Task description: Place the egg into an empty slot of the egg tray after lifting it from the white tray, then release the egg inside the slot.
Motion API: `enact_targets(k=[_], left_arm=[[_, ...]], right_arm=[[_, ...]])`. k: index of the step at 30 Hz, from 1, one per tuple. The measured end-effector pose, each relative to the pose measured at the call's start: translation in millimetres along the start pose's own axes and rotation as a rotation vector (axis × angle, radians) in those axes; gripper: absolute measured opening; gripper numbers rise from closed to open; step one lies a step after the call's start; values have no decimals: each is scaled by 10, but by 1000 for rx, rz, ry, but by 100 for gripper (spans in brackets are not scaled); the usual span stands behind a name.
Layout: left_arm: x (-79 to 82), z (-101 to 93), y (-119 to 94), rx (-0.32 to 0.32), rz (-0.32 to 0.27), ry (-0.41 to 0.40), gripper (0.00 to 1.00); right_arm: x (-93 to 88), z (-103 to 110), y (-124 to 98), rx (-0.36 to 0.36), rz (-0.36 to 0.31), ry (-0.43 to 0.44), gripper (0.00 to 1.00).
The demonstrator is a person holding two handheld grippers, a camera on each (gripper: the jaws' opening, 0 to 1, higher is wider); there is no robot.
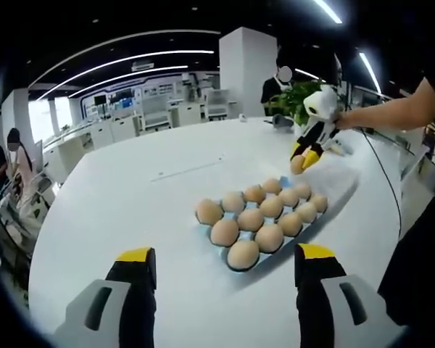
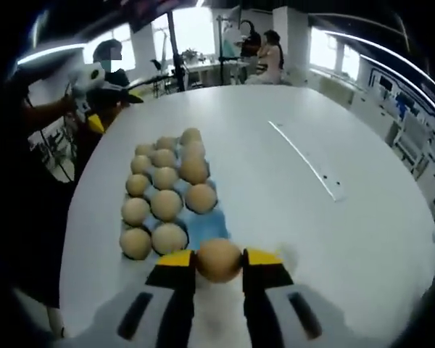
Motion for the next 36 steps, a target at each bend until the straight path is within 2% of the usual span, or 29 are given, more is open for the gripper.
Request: enact_targets(k=[8,21,36], left_arm=[[-17,35,-12,4,2,-4,79],[-46,24,-21,5,10,4,78],[-95,95,-31,13,12,1,78]], right_arm=[[125,28,160,33,-1,-20,24],[163,74,369,81,25,-58,24],[32,94,522,114,73,-43,24]])
Point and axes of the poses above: the point that each gripper's makers call its tool centre point, and the gripper's own axes: y roughly forward along the fingers, z roughly to its left, x roughly out of its top, the point moved 2 cm from there along -y, roughly backward along the fingers, and after that the axes turned 2 degrees about -y, right-handed, at the moved point
